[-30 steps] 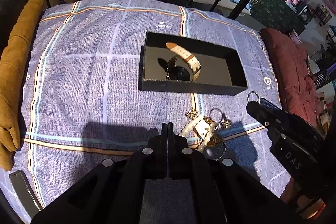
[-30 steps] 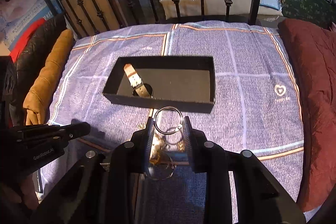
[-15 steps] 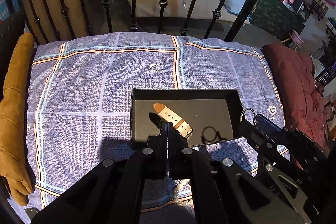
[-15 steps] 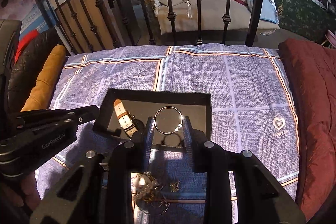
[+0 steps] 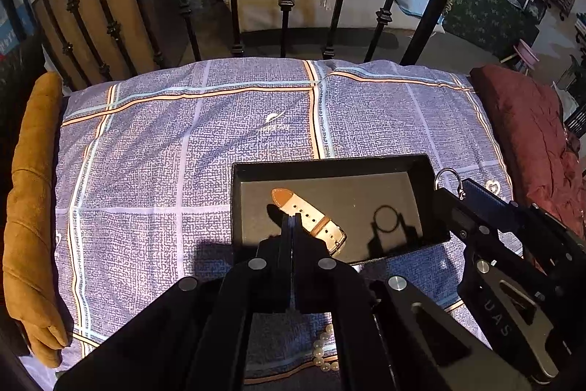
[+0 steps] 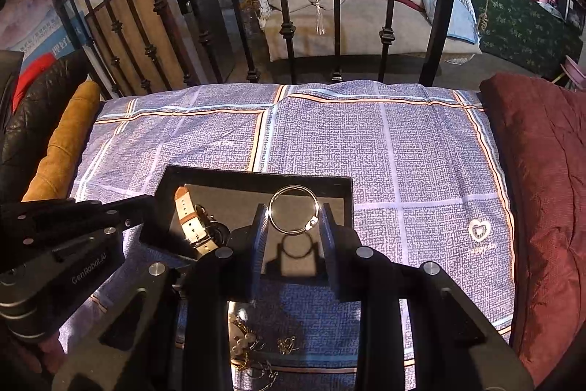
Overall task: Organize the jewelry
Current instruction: 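Lower the silver ring into the black box and open the right tool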
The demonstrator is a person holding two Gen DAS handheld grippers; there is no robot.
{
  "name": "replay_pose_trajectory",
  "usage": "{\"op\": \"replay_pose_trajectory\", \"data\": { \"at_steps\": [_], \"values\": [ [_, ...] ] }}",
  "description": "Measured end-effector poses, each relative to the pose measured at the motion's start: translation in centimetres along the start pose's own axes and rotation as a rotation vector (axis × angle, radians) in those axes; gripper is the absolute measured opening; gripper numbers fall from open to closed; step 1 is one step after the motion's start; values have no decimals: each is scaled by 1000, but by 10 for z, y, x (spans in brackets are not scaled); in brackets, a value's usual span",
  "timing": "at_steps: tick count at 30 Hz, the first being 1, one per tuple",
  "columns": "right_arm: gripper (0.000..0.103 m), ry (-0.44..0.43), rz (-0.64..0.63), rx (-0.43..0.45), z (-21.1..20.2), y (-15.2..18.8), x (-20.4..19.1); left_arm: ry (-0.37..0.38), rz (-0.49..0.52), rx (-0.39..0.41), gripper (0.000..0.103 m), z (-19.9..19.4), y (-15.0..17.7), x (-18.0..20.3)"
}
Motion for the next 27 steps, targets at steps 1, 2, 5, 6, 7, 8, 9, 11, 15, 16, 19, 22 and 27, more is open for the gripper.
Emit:
{"op": "replay_pose_trajectory", "data": {
  "at_steps": [1, 2, 5, 6, 7, 8, 9, 11, 15, 16, 19, 22, 27],
  "values": [
    [30, 6, 0, 1, 1, -1, 1, -8, -3, 3, 5, 0, -1, -1],
    [31, 11, 0, -3, 1, -1, 1, -16, -5, 9, 20, -1, -2, -2],
    [56, 28, 4, 2, 1, -1, 4, -97, -22, 45, 69, -6, -4, -12],
    [58, 30, 6, 8, 0, -1, 5, -108, -21, 57, 73, -8, -5, -13],
    [58, 29, 9, 10, 0, -1, 7, -107, -21, 55, 75, -7, -5, -14],
    [58, 29, 12, 8, 1, 0, 8, -104, -25, 46, 76, -6, -4, -15],
    [58, 29, 16, 7, 1, 0, 9, -99, -28, 41, 76, -4, -4, -16],
    [58, 24, 22, 3, 1, 0, 11, -103, -25, 36, 76, -3, -3, -16],
    [58, 24, 29, -1, 0, 1, 13, -110, -18, 27, 78, -3, -1, -16],
    [58, 25, 32, -2, -1, 3, 14, -114, -16, 24, 80, -2, 0, -17],
    [58, 29, 34, -10, -5, 11, 17, -135, -19, 13, 83, -4, 10, -24],
    [58, 28, 44, -43, -11, 31, 23, -101, -41, -4, 83, -6, 27, -29],
    [58, 13, 53, -117, -21, 81, 25, 6, 28, -76, 82, 1, 67, -3]
  ]
}}
Point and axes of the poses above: each gripper's, at about its wrist camera, not at the fingertips, and z roughly the way its jaws point, x to its right, y to its underside, the point moved 9 cm from there along z, roughly the way its jaws point, and after that the axes turned 7 degrees about z, right-handed, at the moved point
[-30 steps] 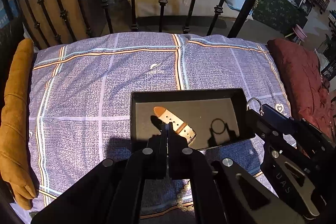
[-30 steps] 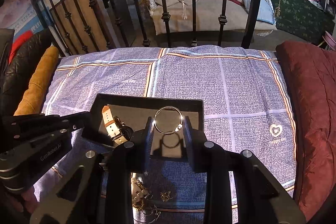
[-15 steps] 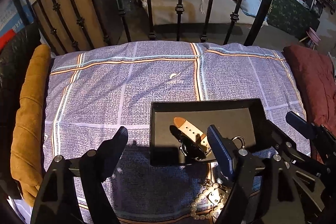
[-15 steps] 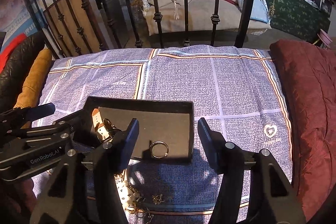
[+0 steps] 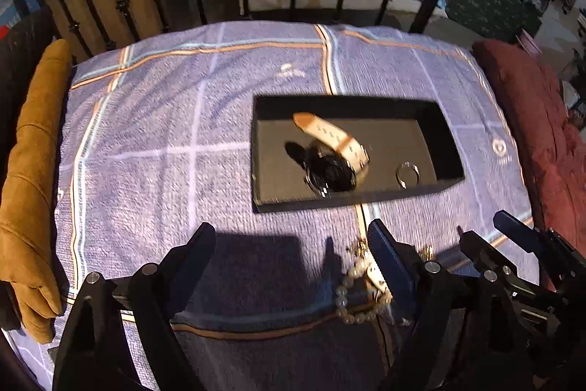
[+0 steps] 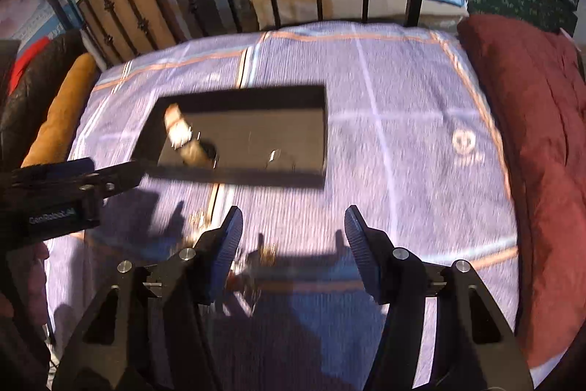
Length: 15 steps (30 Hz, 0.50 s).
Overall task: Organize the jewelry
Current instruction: 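Grasp the pearl bracelet with the left tool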
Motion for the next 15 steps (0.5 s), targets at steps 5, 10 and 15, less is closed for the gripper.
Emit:
{"op": "replay_pose_trajectory", "data": {
  "at_steps": [5, 10, 15],
  "values": [
    [58, -3, -34, -94, 16, 53, -12, -55, 62, -150, 76, 39, 45, 11],
    [56, 101, -161, -84, 38, 73, -26, -121, 24, -147, 56, 45, 51, -4],
    [5, 69, -111, -113, 33, 71, -21, -113, 2, -136, 5, 33, 58, -19]
  ]
}}
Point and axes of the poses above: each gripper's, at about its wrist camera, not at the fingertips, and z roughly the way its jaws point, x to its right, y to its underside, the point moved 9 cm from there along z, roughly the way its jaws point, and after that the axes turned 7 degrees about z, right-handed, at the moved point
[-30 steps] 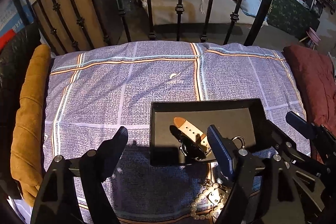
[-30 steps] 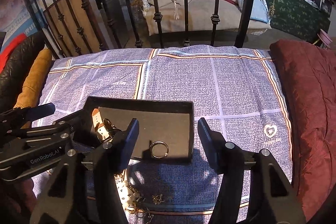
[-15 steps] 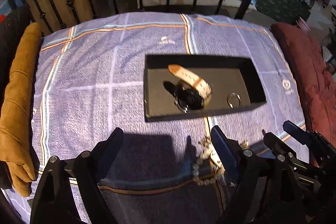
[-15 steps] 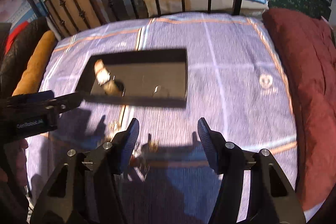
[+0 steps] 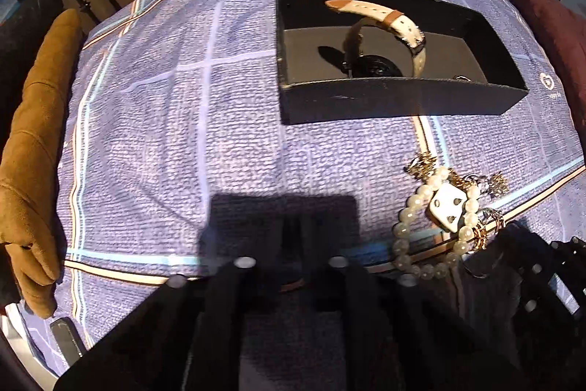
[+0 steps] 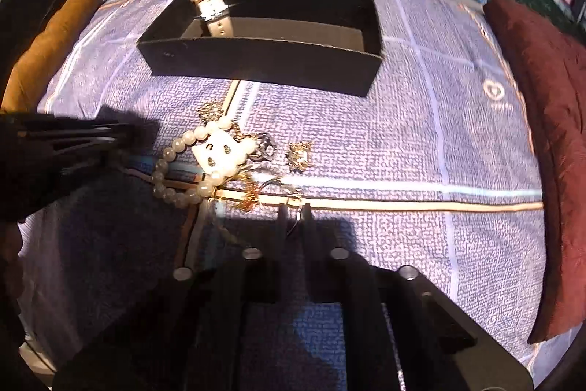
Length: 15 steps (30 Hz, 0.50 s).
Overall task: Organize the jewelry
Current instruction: 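Grasp the pearl bracelet with the left tool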
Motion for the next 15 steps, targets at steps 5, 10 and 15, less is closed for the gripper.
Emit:
{"op": "replay_pose_trajectory", "data": {
  "at_steps": [5, 10, 15],
  "values": [
    [4, -28, 44, -7, -1, 2, 4, 216, -29, 55, 6, -24, -5, 16],
    [4, -30, 58, 1, -1, 3, 5, 168, 58, 65, 82, -16, -9, 44],
    [4, -23, 52, 2, -2, 2, 9, 86, 98, 42, 88, 5, 5, 43]
  ]
}}
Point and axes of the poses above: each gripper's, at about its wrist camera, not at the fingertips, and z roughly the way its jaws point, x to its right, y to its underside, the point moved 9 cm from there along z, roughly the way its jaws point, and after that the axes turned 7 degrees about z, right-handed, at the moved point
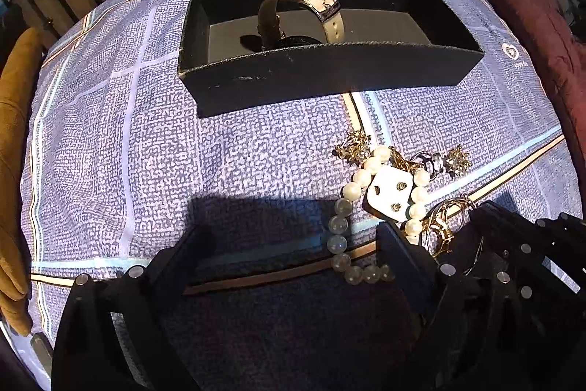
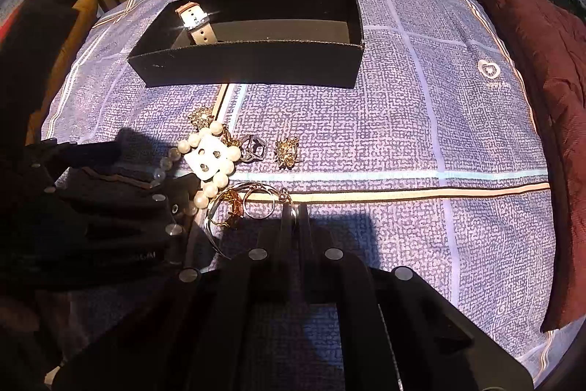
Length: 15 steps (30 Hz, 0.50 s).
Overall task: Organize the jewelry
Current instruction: 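Grasp the pearl bracelet with the left tool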
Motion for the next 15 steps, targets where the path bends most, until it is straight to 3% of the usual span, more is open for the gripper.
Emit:
{"op": "replay_pose_trajectory", "data": {
  "at_steps": [3, 4, 5, 7, 15],
  "values": [
    [4, -15, 10, 7, -1, -1, 2, -23, -58, 12, 43, -13, 5, -19],
    [4, -23, 19, 9, -2, -1, 3, -22, -83, 11, 20, -16, 8, -28],
    [3, -28, 27, 12, -2, -1, 4, -19, -98, 6, 9, -17, 12, -35],
    [3, -35, 39, 21, -5, -3, 6, 24, -119, 5, 9, -21, 17, -44],
    [3, -60, 38, 98, -39, -21, 4, 74, -172, 80, 9, -70, 18, -59]
  ]
}}
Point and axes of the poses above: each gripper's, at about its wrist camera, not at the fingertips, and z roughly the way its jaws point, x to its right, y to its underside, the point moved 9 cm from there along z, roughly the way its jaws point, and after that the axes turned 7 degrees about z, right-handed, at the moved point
